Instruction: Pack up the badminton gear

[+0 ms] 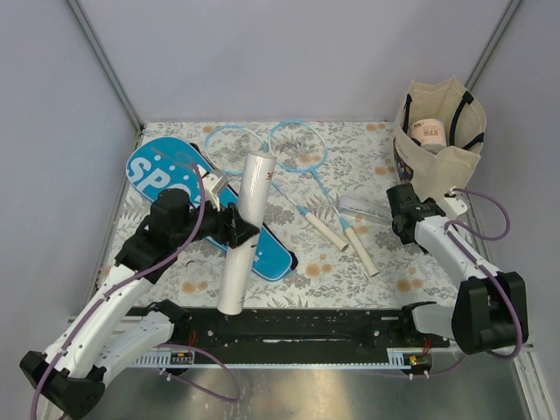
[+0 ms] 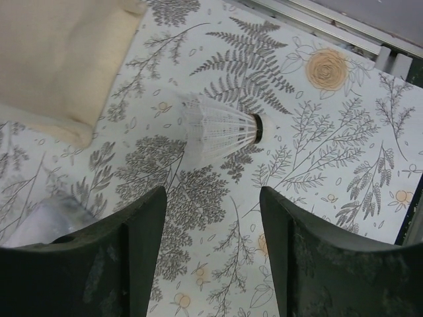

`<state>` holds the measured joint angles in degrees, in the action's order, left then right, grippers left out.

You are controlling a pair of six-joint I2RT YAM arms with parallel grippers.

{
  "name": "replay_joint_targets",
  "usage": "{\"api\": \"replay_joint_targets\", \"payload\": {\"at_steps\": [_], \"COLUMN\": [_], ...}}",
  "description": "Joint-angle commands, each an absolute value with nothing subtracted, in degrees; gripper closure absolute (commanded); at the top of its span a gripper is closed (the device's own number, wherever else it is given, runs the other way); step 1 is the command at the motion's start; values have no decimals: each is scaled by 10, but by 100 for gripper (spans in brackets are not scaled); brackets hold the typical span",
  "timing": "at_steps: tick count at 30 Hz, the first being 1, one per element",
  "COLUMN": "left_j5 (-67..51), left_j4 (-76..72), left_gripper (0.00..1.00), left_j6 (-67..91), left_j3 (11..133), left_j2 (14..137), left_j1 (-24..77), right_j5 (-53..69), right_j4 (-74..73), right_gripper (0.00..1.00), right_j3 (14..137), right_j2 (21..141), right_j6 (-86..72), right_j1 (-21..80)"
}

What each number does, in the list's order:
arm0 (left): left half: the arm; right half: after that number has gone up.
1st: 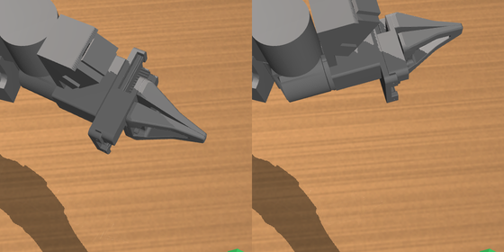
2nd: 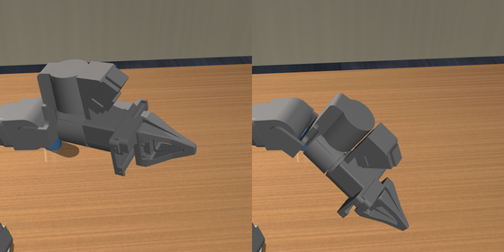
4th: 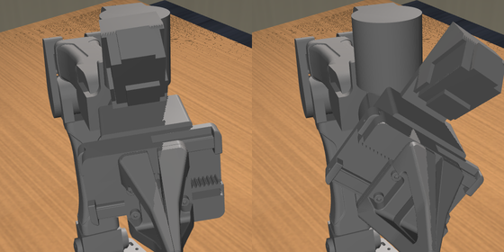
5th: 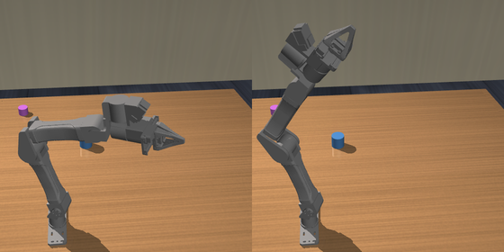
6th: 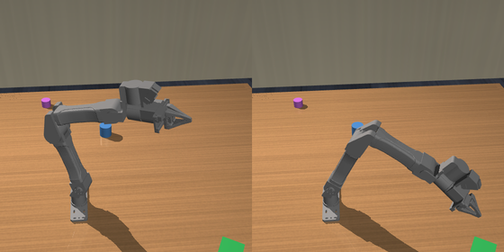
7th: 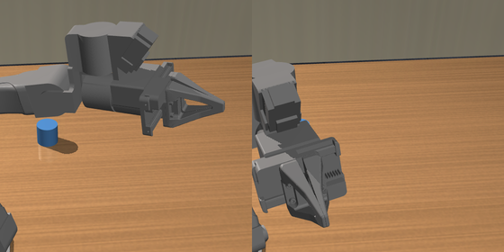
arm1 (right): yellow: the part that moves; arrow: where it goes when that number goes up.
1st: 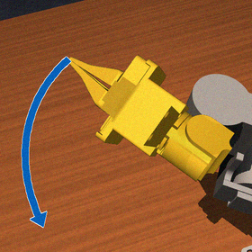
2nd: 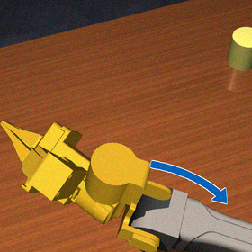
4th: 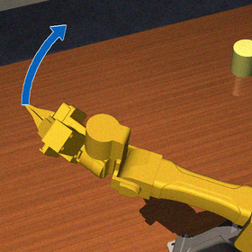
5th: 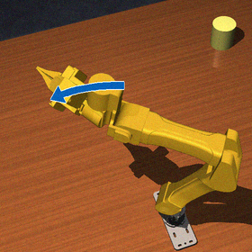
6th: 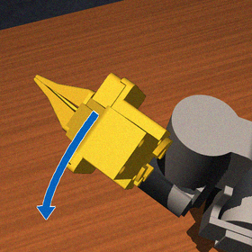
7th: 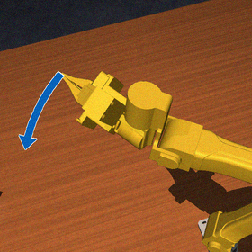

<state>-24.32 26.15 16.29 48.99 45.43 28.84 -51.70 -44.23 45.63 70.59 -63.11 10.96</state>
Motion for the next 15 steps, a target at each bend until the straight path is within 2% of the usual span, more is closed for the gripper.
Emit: {"api": "replay_joint_targets", "payload": {"at_steps": [1,9,13,15], "left_j5": [-234,-230,-223,-225], "left_j4": [214,215,214,214], "left_gripper": [48,48,48,48], "left_j6": [154,154,154,155], "left_j3": [490,489,488,487], "left_j2": [429,407,398,395], "left_j1": [295,300,302,302], "right_j5": [-550,-541,-565,-568], "right_j4": [-490,-581,-598,-566], "right_gripper": [33,32,32,32], "right_j3": [492,576,616,626], "right_j2": [740,824,863,866], "right_j6": [-730,-766,-698,-589], "right_j1": [84,54,52,51]}}
